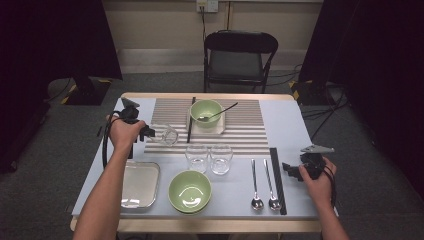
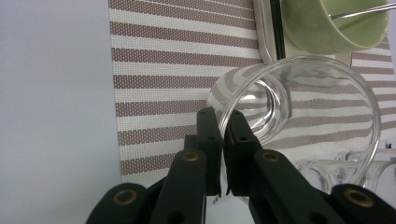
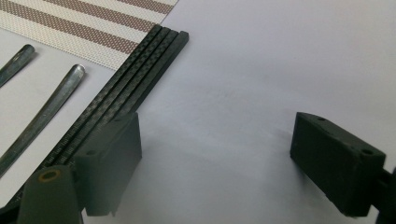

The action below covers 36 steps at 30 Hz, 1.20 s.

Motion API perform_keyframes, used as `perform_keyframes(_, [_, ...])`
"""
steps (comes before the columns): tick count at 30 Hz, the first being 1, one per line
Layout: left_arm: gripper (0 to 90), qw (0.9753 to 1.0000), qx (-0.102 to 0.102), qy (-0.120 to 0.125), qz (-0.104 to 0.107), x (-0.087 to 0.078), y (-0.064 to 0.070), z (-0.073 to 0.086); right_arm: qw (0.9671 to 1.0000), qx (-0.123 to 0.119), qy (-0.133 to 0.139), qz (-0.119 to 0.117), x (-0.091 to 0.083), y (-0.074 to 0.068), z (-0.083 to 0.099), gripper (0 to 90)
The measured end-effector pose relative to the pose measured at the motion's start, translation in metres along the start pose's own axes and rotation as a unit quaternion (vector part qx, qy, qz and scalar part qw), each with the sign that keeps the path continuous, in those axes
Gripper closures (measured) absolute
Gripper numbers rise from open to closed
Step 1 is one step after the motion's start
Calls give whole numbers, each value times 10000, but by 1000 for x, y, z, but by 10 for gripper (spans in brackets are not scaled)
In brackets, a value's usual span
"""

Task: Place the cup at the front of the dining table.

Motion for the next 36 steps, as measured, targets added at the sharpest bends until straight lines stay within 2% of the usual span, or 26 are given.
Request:
perform_keyframes(4, [867,9999,-93,65,-20,1,-1,-1,10000,-2,-2,8,0,0,0,152])
perform_keyframes(7, [867,9999,-61,42,-83,1,-3,-2,10000,-7,5,1,0,0,0,152])
perform_keyframes(17, [867,9998,-169,108,-58,3,-5,-5,10000,-1,1,1,0,0,0,152])
perform_keyframes(18, [867,9998,-128,129,-103,3,-5,-5,10000,-5,5,1,0,0,0,152])
perform_keyframes(22, [867,9997,-195,142,-91,4,-6,-6,10000,-5,5,1,0,0,0,152])
perform_keyframes(24, [867,9998,-143,131,-87,4,-7,-6,10000,-6,6,2,0,0,0,152])
perform_keyframes(30, [867,9996,-211,164,-92,5,-6,-7,10000,1,0,-2,0,0,0,152])
perform_keyframes(36, [867,9996,-196,168,-121,7,-6,-8,10000,-1,2,-3,0,0,0,152])
Point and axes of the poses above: each handheld gripper's, and its own axes: x roughly forward along the jaws, z roughly out of its underside, y roughly to its right, the point moved 8 cm from there along x, roughly forward along the jaws, and after that the axes turned 5 degrees about -x, right-handed, at the moved point
